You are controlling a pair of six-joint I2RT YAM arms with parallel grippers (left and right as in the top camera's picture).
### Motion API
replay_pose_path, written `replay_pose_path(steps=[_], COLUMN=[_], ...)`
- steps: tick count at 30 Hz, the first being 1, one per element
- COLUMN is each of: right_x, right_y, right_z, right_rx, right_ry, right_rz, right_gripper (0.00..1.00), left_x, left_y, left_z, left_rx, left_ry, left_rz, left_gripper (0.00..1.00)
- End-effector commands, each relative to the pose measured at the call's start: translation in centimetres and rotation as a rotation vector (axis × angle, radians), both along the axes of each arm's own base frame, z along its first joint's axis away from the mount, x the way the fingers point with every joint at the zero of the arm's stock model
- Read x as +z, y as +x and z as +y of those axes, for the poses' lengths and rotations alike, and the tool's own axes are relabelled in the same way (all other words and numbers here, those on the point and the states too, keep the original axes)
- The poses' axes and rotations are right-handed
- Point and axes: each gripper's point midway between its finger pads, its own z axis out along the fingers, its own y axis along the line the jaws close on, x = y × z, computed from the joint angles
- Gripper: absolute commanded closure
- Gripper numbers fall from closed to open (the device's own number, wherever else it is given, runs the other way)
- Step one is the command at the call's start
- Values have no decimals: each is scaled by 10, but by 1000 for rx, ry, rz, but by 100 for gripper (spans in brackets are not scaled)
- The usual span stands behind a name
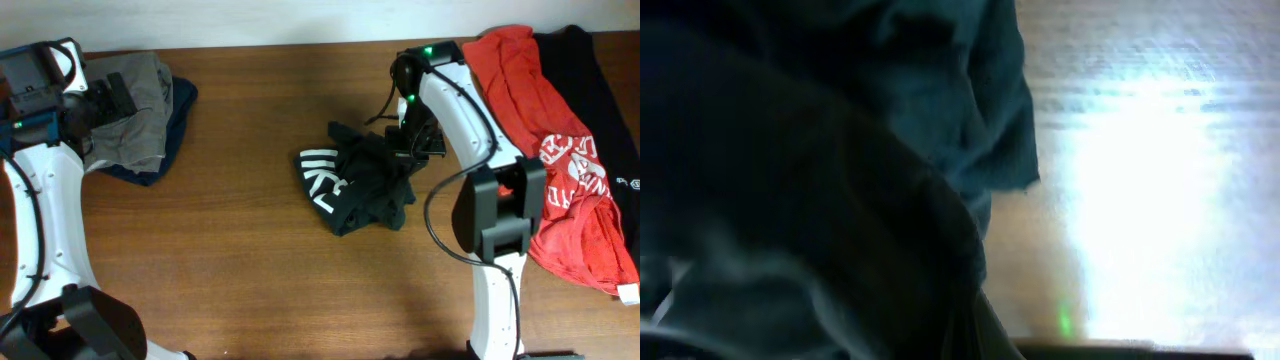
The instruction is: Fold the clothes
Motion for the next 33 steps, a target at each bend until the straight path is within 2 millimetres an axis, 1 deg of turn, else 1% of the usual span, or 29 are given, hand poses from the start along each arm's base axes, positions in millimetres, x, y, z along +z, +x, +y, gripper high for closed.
replay_pose_path(steps=[1,4,5,6,8,10,13,14,16,19,21,23,25,26,27,28,29,30,31,33], right_x=[37,42,42,42,37,27,5,-2,-15,-23,-23,-17,-9,-2,14,22,33,40,47,50], right_y=[-8,-21,-28,-38,-51,-58,-65,-67,-73,-75,-69,-59,-46,-36,-15,-5,7,16,24,32], right_z=[-8,-21,-27,-36,-41,-43,-43,-44,-46,-55,-65,-77,-79,-77,-70,-66,-59,-54,-48,-37], right_rx=[-62,-73,-78,-90,-94,-94,-93,-92,-91,-126,-154,-180,-161,-139,-77,-45,4,41,82,157], right_ry=[-20,-83,-114,-164,-188,-188,-189,-191,-199,-220,-229,-229,-185,-149,-84,-53,-12,14,42,92], right_rz=[-79,-78,-72,-59,-39,-33,-11,-4,13,19,1,-31,-76,-108,-191,-235,-290,-331,-372,-416], right_gripper=[96,96,96,96,96,94,66,59,54,54,54,54,54,54,54,52,46,41,38,33], left_x=[-5,-5,-5,-5,-5,-5,-5,-5,-5,-5,-5,-5,-5,-5,-5,-6,-7,-8,-9,-13], left_y=[1,0,0,0,1,1,0,0,1,0,1,1,1,1,1,1,1,2,2,3], left_z=[0,-1,-1,0,0,0,0,0,0,0,0,0,0,0,-1,0,0,0,0,0], left_rx=[-14,-14,-14,-14,-14,-14,-14,-14,-14,-14,-14,-14,-14,-14,-14,-14,-14,-14,-14,-15], left_ry=[-2,-2,-2,-2,-2,-2,-2,-2,-2,-1,-1,-1,-1,-1,-2,-2,-3,-4,-5,-9], left_rz=[10,12,12,12,11,11,11,11,11,11,11,11,11,11,11,13,14,17,19,26], left_gripper=[1,1,1,1,1,1,1,1,1,1,1,1,1,1,1,1,1,1,1,1])
